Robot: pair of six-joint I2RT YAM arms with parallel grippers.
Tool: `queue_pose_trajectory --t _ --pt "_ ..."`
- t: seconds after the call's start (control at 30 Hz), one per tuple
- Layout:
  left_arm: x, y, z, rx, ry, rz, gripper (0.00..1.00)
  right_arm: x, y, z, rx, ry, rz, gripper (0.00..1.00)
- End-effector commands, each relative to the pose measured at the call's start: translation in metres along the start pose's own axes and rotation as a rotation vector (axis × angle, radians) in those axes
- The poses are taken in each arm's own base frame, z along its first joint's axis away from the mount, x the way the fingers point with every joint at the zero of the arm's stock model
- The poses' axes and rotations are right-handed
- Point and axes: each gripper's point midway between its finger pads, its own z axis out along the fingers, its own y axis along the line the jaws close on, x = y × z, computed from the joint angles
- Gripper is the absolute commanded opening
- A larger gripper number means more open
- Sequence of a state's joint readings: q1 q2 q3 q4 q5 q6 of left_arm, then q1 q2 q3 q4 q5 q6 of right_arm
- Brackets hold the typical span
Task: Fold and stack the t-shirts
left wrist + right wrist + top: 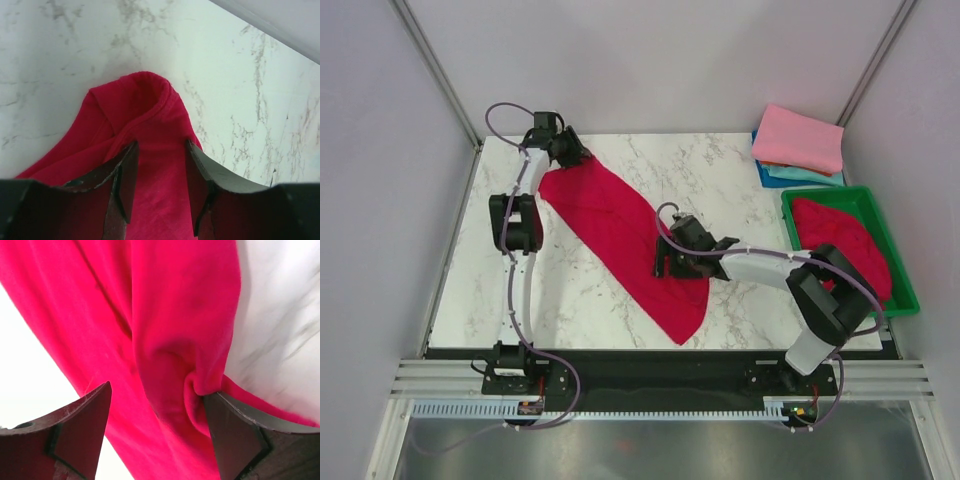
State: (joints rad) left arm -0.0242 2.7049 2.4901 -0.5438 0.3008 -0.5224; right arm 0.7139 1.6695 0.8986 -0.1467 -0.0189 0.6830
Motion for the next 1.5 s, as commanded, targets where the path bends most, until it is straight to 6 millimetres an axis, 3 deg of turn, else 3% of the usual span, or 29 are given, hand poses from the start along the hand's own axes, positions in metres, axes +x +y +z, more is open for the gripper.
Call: queue_pose_trajectory --t 0.0,0.07,0.13,0.17,0.23,0.27,0.4,0.5,0.57,0.63,0.67,0.73,0.77,0.87,0.9,0.93,0.97,1.0,1.07,1.1,1.13,1.17,1.2,1.23,1.27,1.3,1.33,1.4,1.47 --pt "-0.021 -0.023 0.005 0.097 -0.075 0.013 0.5 0.058 0.001 -0.014 0.032 0.133 0.096 0.83" --pt "-0.018 -0.021 0.012 0.105 -0.074 0.01 0.51 0.065 0.002 -0.025 0.03 0.126 0.121 0.84" --pt "-0.018 -0.021 0.018 0.127 -0.084 0.009 0.51 0.077 0.019 -0.032 -0.021 0.134 0.124 0.84" --pt "-0.013 -0.026 0.022 0.153 -0.073 0.009 0.52 0.082 0.03 -0.035 -0.057 0.138 0.129 0.85" --pt "0.002 -0.031 0.034 0.201 -0.035 -0.016 0.52 0.103 0.075 -0.04 -0.195 0.177 0.095 0.85" --pt "0.013 -0.044 0.038 0.247 -0.01 -0.019 0.52 0.103 0.1 -0.035 -0.248 0.176 0.068 0.85" --pt "0.039 -0.103 0.043 0.364 0.004 0.077 0.56 0.151 0.165 -0.036 -0.354 0.264 -0.189 0.85" --pt "0.055 -0.155 0.028 0.487 0.022 0.184 0.66 0.155 0.172 -0.036 -0.335 0.261 -0.273 0.86" --pt "0.049 -0.184 0.001 0.543 0.011 0.246 0.74 0.145 0.163 -0.042 -0.285 0.238 -0.331 0.87" --pt "0.037 -0.193 -0.02 0.542 -0.014 0.281 0.8 0.125 0.153 -0.046 -0.226 0.184 -0.395 0.89" --pt "0.007 -0.209 -0.058 0.542 -0.083 0.307 0.82 0.112 0.151 -0.056 -0.202 0.159 -0.409 0.89" --pt "-0.022 -0.217 -0.096 0.517 -0.159 0.333 0.9 0.084 0.144 -0.064 -0.177 0.102 -0.412 0.9" --pt "-0.057 -0.22 -0.136 0.481 -0.253 0.329 0.92 0.067 0.149 -0.077 -0.198 0.064 -0.421 0.9" --pt "-0.101 -0.199 -0.2 0.398 -0.338 0.241 0.96 0.015 0.146 -0.091 -0.207 -0.036 -0.37 0.9" --pt "-0.116 -0.208 -0.254 0.403 -0.399 0.216 0.99 -0.008 0.138 -0.092 -0.192 -0.071 -0.34 0.9" --pt "-0.113 -0.191 -0.26 0.364 -0.383 0.179 1.0 -0.021 0.135 -0.093 -0.188 -0.092 -0.324 0.91" --pt "-0.124 -0.173 -0.284 0.315 -0.421 0.143 1.0 -0.04 0.136 -0.095 -0.195 -0.127 -0.307 0.91" --pt "-0.129 -0.171 -0.334 0.305 -0.476 0.128 1.0 -0.061 0.125 -0.092 -0.173 -0.154 -0.271 0.91" --pt "-0.106 -0.136 -0.357 0.238 -0.416 0.055 1.0 -0.089 0.129 -0.084 -0.192 -0.182 -0.243 0.91" --pt "-0.084 -0.134 -0.389 0.236 -0.418 0.082 0.98 -0.111 0.119 -0.078 -0.172 -0.211 -0.22 0.91" --pt "-0.066 -0.129 -0.4 0.227 -0.397 0.097 0.98 -0.12 0.121 -0.074 -0.2 -0.203 -0.209 0.91" --pt "-0.051 -0.123 -0.408 0.208 -0.392 0.112 0.98 -0.136 0.123 -0.061 -0.197 -0.208 -0.196 0.9" --pt "-0.018 -0.102 -0.398 0.169 -0.333 0.095 0.98 -0.157 0.111 -0.053 -0.18 -0.226 -0.168 0.9" --pt "-0.001 -0.108 -0.429 0.189 -0.38 0.12 0.98 -0.17 0.107 -0.047 -0.183 -0.233 -0.158 0.9" --pt "0.016 -0.104 -0.437 0.19 -0.38 0.124 0.96 -0.194 0.097 -0.032 -0.181 -0.246 -0.126 0.89" --pt "0.052 -0.081 -0.416 0.161 -0.302 0.087 0.96 -0.205 0.093 -0.023 -0.195 -0.244 -0.11 0.88" --pt "0.07 -0.085 -0.436 0.195 -0.339 0.113 0.95 -0.216 0.089 -0.015 -0.205 -0.247 -0.084 0.87" --pt "0.116 -0.065 -0.42 0.198 -0.257 0.111 0.92 -0.244 0.079 0.011 -0.226 -0.246 -0.058 0.84" --pt "0.142 -0.062 -0.432 0.212 -0.286 0.129 0.91 -0.266 0.071 0.039 -0.231 -0.256 -0.049 0.84"
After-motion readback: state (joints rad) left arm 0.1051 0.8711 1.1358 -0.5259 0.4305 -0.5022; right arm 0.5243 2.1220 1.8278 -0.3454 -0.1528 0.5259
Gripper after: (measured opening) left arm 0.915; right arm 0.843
